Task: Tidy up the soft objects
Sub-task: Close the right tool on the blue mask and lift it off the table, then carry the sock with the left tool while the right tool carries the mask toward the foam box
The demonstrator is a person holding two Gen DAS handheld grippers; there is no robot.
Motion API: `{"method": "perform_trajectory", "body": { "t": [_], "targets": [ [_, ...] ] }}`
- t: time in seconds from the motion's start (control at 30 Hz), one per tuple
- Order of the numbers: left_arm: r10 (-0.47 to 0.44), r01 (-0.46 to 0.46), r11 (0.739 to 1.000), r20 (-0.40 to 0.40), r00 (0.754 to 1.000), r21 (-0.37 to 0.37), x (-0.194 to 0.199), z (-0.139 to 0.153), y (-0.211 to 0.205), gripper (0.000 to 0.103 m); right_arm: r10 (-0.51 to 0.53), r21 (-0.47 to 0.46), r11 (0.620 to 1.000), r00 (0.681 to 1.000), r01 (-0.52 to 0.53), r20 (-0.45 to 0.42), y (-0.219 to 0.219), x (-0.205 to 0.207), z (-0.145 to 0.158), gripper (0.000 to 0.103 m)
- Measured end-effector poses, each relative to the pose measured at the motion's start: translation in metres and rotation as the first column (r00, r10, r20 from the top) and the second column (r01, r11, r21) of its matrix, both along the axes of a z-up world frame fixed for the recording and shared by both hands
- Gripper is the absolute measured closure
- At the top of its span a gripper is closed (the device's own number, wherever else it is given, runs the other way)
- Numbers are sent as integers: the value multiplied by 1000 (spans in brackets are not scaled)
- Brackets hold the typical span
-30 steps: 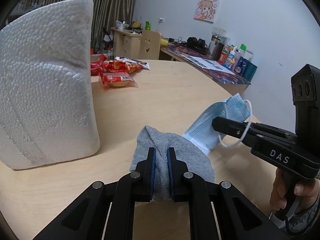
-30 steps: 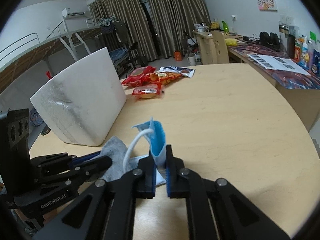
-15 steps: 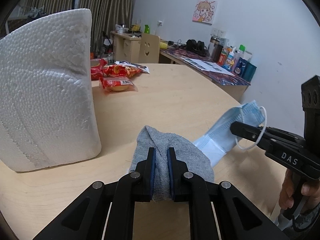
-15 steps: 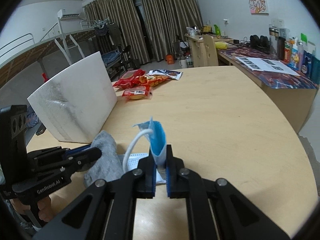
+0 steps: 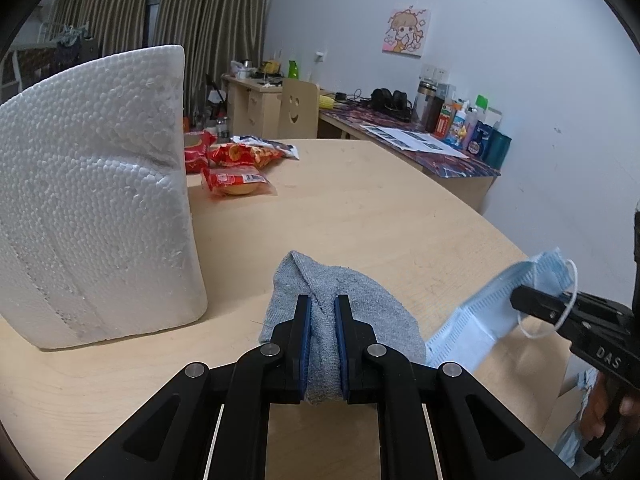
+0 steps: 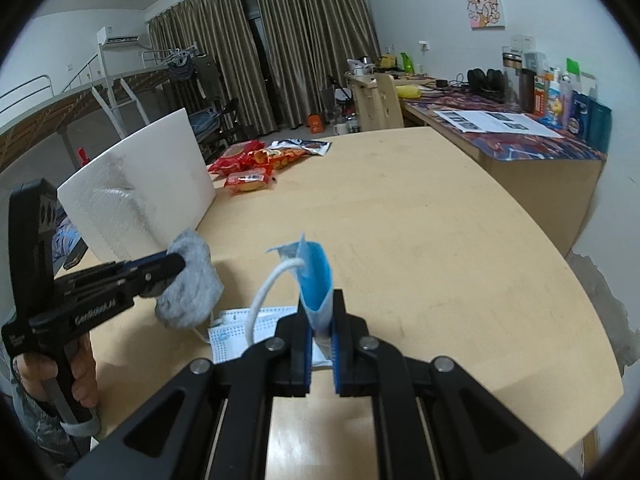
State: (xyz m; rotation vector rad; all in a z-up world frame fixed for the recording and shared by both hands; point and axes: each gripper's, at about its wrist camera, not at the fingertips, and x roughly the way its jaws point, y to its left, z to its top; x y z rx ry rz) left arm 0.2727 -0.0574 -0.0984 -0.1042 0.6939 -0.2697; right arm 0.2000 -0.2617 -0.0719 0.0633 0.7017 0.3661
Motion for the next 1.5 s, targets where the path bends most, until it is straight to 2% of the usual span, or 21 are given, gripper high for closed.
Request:
{"method": "perform_trajectory", "body": {
  "t": [0.27, 0.57, 0.83, 1.07, 1.5],
  "targets": [
    [2, -2, 1000, 40, 999, -15, -23, 9, -3, 91, -6, -13, 1000, 1000, 6, 0, 0, -22, -4, 93],
    [39, -40, 999, 95, 995, 15, -56, 25, 4, 91, 7, -15, 1000, 999, -6, 38, 5, -52, 0, 93],
    [74, -80, 996, 150, 986, 29, -89, 43, 18, 91, -1, 26, 1000, 996, -1, 85, 6, -71, 8, 93],
    [98, -104, 994, 172, 980, 29, -113, 51, 26, 91, 35, 34, 999, 991, -40, 130, 21, -85, 18, 93],
    [130, -141, 990, 260, 957, 22, -166, 76, 39, 91, 90, 38, 994, 967, -102, 237, 42, -126, 44, 93]
  ]
}}
